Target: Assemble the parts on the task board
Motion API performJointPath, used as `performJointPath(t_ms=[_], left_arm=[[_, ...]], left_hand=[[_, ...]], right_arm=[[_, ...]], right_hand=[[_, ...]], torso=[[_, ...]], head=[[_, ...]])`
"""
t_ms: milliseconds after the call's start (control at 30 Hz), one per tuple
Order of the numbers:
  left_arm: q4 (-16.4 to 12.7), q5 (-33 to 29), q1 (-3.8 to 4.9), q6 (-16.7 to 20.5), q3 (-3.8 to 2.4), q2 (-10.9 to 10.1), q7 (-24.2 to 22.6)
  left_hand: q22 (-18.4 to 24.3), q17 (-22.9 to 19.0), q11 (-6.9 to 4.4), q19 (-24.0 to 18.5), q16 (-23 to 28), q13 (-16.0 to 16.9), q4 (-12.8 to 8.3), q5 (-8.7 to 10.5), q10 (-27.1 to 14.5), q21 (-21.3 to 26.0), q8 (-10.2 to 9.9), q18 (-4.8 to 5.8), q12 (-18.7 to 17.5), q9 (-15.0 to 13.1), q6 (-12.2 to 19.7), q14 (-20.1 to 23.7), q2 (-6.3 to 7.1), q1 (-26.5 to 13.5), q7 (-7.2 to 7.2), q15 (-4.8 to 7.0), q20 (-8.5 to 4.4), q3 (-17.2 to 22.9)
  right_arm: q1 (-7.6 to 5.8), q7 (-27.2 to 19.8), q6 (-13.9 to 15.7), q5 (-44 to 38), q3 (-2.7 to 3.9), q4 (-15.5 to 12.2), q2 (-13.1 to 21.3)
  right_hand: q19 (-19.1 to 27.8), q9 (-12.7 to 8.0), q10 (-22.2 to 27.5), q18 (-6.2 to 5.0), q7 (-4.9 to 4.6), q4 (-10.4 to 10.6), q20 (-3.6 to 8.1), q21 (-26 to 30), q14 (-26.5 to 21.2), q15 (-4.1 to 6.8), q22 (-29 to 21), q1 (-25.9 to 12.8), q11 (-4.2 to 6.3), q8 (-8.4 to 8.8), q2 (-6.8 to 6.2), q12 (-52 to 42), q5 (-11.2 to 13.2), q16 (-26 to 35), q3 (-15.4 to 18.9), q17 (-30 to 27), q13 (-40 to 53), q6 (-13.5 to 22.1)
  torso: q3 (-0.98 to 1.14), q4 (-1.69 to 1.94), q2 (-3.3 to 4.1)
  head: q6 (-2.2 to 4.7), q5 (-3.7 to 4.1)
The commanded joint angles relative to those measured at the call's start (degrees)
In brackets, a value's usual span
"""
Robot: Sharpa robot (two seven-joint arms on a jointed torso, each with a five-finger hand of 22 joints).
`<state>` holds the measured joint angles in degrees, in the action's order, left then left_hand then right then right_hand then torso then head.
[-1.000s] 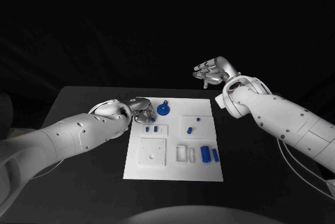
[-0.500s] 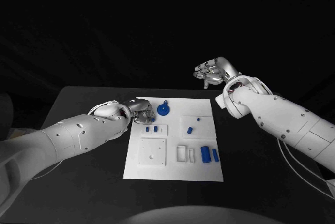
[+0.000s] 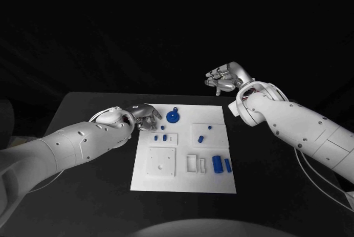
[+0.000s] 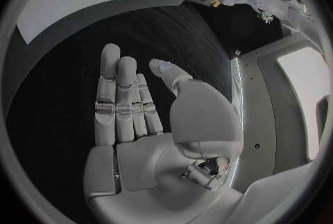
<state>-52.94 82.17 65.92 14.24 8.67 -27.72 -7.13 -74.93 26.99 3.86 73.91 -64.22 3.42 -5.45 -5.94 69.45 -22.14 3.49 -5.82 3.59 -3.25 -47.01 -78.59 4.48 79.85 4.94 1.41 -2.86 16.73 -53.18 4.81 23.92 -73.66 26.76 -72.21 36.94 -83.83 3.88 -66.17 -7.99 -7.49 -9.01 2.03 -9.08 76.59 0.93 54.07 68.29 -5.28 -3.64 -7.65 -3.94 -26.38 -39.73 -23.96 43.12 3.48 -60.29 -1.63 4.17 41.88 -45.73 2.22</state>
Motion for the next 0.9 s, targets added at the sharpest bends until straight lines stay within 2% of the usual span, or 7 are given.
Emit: performJointPath(t_ms=[33, 233, 500, 567, 667, 767, 900], left_arm=[[0.03, -1.57, 0.05, 3.94, -0.35, -0.51, 0.53], [-0.53, -15.48, 0.62, 10.86, -2.14, -2.34, -1.3], [-5.12, -46.96, 1.84, 14.47, -4.08, -6.25, -7.83], [-6.59, -55.94, 2.26, 12.53, -4.27, -7.19, -8.36], [-8.95, -64.19, 2.66, 9.95, -4.42, -8.52, -9.32], [-11.4, -68.14, 2.86, 7.84, -4.5, -9.82, -10.5], [-14.59, -70.49, 2.98, 6.21, -4.61, -11.45, -11.89]], left_hand=[[-0.97, -0.24, -0.1, 0.08, 0.48, -0.01, 0.12, -0.2, 0.14, 0.33, -0.19, -1.23, -0.27, -0.03, -1.95, 0.12, 0.1, 0.74, 0.41, 0.13, 0.33, 0.65], [-0.8, -2.47, -0.7, -2.1, 5.63, 0.07, -1.23, -1.46, 3.59, 1.52, 0.6, -0.89, -0.12, -0.42, -13.52, 1.99, -0.69, 1.72, 1.97, 0.59, -0.03, 3.29], [4.74, -7.29, -0.07, -6.24, 18.25, 0.05, 0.57, -0.49, 2.34, 9.49, 0.16, 0.77, -0.14, -0.46, -13.8, 5.93, 0.2, -1.9, 2.06, -0.44, 1.08, 0.51], [6.77, -8.66, 0.13, -7.65, 21.66, 0.09, 3.29, 3.13, 2.76, 11.86, 0.18, 1.5, -0.05, -0.48, -13.93, 7.89, 0.92, -5.97, 2.16, -1.29, 1.84, -2.67], [13.78, -13.51, 0.92, -11.89, 32.23, 0.04, 4.27, 3.17, 0.88, 18.73, 0.18, 3.21, -0.04, -0.46, -13.37, 9.78, -0.29, -4.85, 2.44, -2.7, 3.28, -7.22], [20.38, -17.51, 1.86, -16.0, 42.44, -0.05, 4.33, 3.28, -1.51, 18.87, 0.19, 3.9, -0.23, -0.48, -13.58, 11.25, -1.23, -3.35, 2.4, -4.59, 4.87, -9.61], [38.96, -21.64, 2.88, -18.94, 60.89, -0.04, 3.18, 2.86, -4.32, 18.39, 0.08, 2.81, -0.11, -0.44, -13.32, 8.61, -4.1, -0.27, 2.57, -7.1, 8.06, -14.47]], right_arm=[[0.08, 0.58, -7.13, -4.18, -0.04, 0.04, 0.24], [0.59, 1.27, -12.58, -14.13, -1.26, 0.26, 0.91], [1.12, 5.06, -11.71, -27.17, -5.9, 1.2, 1.04], [1.34, 6.25, -11.22, -29.74, -6.9, 1.35, 0.9], [1.77, 7.68, -11.11, -32.46, -7.79, 1.27, 0.82], [2.19, 8.56, -11.72, -33.91, -8.31, 0.9, 0.99], [2.88, 9.16, -12.73, -34.77, -8.64, 0.04, 1.53]], right_hand=[[-1.96, 0.06, -1.44, -1.22, -0.01, -1.49, 0.44, -1.55, 1.69, 0.35, 1.41, 1.09, 0.61, 0.06, 0.04, 0.25, 1.81, -1.43, -2.11, 0.76, -0.1, -0.75], [-2.43, 0.06, -4.67, -0.62, 0.74, -3.41, 1.27, -5.84, 4.39, 1.21, 5.37, 2.15, 1.57, 0.05, 0.17, 0.51, 9.26, -3.47, -6.17, 2.2, -0.03, -3.34], [-2.33, -0.12, -5.14, -0.04, 1.13, -2.82, 1.18, -7.37, 5.43, 0.96, 6.51, 2.07, 1.82, 0.05, -1.84, 0.51, 16.06, -3.49, -9.12, 2.49, 0.01, -4.25], [-2.4, -0.11, -4.94, -0.01, 1.15, -2.46, 1.02, -7.54, 5.69, 0.77, 6.46, 2.15, 1.78, 0.04, -2.56, 0.52, 17.85, -3.46, -10.01, 2.47, 0.01, -4.35], [-2.42, -0.11, -4.45, 0.0, 1.19, -1.99, 0.83, -7.66, 5.86, 0.57, 6.31, 1.93, 1.64, 0.04, -3.54, 0.52, 19.98, -3.41, -10.76, 2.43, 0.0, -4.37], [-2.43, -0.11, -4.09, -0.08, 1.19, -1.28, 0.71, -7.75, 5.95, 0.48, 6.04, 1.9, 1.53, 0.05, -4.32, 0.52, 20.8, -3.33, -11.37, 2.37, 0.01, -4.41], [-2.41, -0.11, -3.2, -0.22, 1.2, -0.33, 0.56, -7.81, 5.98, 0.36, 5.33, 1.76, 1.34, 0.04, -5.25, 0.5, 21.6, -3.23, -10.4, 2.33, 0.03, -4.26]], torso=[[-0.03, -0.02, -0.05], [-0.02, -0.04, -0.19], [-0.06, 0.44, -0.5], [-0.05, 0.64, -0.63], [-0.1, 0.9, -0.82], [-0.28, 1.11, -0.98], [-0.44, 1.23, -1.07]], head=[[0.35, 0.29], [1.32, 1.27], [1.91, 1.88], [1.81, 2.09], [1.75, 2.22], [1.63, 2.45], [1.48, 2.51]])
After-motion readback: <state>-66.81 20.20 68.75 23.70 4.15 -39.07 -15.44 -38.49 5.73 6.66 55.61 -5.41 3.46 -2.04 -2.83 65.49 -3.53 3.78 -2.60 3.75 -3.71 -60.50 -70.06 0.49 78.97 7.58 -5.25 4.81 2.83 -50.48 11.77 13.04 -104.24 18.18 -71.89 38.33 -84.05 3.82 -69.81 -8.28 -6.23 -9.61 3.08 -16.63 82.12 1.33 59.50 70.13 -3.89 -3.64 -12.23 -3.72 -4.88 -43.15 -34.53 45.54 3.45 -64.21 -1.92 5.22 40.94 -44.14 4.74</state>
